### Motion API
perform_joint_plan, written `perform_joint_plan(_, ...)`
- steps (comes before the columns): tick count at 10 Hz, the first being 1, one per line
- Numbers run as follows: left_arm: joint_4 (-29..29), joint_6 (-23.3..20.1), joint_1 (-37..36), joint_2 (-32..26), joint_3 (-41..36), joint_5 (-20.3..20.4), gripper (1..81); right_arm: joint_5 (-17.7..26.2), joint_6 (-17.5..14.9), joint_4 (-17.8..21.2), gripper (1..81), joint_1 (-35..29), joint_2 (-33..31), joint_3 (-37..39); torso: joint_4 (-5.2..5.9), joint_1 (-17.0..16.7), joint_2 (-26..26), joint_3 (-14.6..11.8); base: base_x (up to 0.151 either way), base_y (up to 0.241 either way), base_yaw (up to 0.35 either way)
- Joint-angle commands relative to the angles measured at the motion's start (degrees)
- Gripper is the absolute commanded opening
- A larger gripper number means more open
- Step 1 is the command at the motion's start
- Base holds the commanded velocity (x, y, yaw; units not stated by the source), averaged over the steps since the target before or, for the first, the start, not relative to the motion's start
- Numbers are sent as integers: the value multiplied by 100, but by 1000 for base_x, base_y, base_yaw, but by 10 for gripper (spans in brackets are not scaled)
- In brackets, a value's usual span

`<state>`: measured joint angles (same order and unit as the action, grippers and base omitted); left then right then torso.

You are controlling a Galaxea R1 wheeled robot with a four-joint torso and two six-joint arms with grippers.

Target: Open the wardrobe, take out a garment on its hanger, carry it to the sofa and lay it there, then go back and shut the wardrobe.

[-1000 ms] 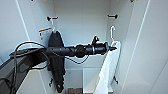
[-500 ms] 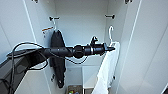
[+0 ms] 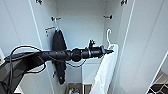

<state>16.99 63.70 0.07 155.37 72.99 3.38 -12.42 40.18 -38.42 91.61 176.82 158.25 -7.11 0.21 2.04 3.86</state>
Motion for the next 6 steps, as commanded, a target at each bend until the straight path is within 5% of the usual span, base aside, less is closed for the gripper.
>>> perform_joint_plan(1,199,-85,-873,-58,-126,445,10,188,-1,2,811,-199,31,-14,0,0,0,0,-127,0,0)
perform_joint_plan(6,269,-103,-653,-304,-337,647,10,188,-1,-7,811,-200,31,-14,0,-2,2,0,-128,0,0)
